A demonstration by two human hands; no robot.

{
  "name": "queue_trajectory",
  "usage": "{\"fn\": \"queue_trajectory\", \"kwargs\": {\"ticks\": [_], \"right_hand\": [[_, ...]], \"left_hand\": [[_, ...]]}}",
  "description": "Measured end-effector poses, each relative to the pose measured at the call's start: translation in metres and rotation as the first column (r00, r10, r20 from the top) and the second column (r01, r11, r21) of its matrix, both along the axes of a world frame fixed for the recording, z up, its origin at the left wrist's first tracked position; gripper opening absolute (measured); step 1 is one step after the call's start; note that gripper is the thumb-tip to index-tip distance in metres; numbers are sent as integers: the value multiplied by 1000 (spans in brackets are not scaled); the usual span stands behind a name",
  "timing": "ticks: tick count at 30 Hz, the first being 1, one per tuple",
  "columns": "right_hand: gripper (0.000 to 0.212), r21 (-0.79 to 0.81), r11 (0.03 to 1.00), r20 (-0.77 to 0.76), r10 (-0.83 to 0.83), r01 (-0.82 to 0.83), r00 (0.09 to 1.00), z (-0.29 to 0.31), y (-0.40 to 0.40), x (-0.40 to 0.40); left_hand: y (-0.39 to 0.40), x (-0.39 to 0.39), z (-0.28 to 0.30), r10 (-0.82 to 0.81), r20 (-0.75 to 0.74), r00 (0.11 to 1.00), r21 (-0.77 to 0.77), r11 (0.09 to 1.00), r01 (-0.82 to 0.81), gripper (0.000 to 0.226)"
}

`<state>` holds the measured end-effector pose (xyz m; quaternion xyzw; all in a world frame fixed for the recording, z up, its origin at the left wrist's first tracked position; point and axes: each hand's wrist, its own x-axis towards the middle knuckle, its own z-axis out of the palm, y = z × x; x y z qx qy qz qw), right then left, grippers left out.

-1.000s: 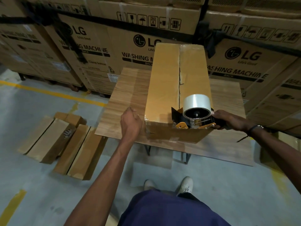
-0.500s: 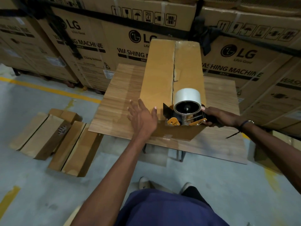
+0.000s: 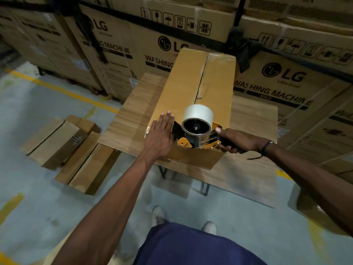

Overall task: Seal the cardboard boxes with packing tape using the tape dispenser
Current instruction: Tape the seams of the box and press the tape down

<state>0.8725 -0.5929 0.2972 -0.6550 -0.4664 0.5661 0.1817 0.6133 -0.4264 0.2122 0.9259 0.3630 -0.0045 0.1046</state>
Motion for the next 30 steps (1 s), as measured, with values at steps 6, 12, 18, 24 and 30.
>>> {"fn": "queue_trajectory", "kwargs": {"ticks": [6,12,18,24,30], "right_hand": [[79,71,997,-2,-15,15,1000,-13,-37,38],[73,102,994,51,-55,49,997,-8,-92,83],[69,113,994,91,-4,-6,996,-2,-88,83],[70,115,993,70,20,-28,997,-4,-91,88],[70,97,994,93,43,-52,995,-7,-103,101]], "left_hand": [[-4,-1,6,34,37,999,1,999,-34,65],[-3,1,2,19,18,1000,17,1000,-19,72],[-30,32,8,160,28,987,-45,986,-158,68],[-104,99,5,-54,63,997,-38,998,56,85],[-93,97,0,-28,1,1000,-7,1000,28,76]]}}
